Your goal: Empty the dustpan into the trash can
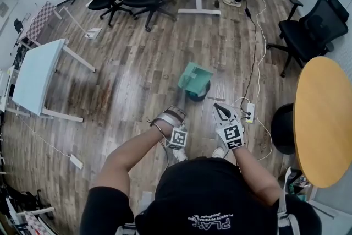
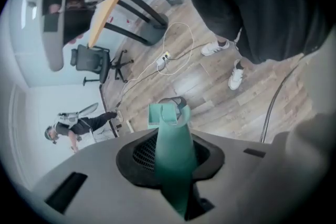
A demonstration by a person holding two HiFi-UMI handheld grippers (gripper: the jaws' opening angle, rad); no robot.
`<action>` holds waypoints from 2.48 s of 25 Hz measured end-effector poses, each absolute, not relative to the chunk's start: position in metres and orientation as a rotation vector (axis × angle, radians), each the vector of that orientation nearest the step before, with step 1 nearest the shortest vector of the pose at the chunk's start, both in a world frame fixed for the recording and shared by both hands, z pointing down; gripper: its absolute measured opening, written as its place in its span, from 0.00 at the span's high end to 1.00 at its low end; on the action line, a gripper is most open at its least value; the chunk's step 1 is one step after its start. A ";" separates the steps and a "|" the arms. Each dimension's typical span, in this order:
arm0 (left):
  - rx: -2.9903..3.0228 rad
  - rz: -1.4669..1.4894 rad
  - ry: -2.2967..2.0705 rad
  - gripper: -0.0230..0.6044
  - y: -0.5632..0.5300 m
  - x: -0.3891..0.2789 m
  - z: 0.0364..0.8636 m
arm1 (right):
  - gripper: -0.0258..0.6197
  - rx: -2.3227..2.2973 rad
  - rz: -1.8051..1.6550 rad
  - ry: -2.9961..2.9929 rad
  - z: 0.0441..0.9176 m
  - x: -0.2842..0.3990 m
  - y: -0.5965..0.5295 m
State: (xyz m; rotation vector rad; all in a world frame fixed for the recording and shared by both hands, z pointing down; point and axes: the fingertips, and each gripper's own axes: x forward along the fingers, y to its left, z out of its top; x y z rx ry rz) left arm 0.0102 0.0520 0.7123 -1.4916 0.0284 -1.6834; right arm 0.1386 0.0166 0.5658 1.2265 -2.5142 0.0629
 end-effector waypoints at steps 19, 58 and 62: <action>-2.243 -1.569 0.900 0.81 -0.018 -0.079 0.652 | 0.92 1.207 0.064 -2.483 0.573 0.071 0.022; -2.521 -1.281 2.092 0.81 -0.125 -0.232 0.658 | 0.92 1.137 0.134 -2.540 0.593 -0.005 -0.144; -2.519 -1.350 2.145 0.81 -0.137 -0.234 0.685 | 0.92 1.102 0.172 -2.554 0.608 -0.010 -0.174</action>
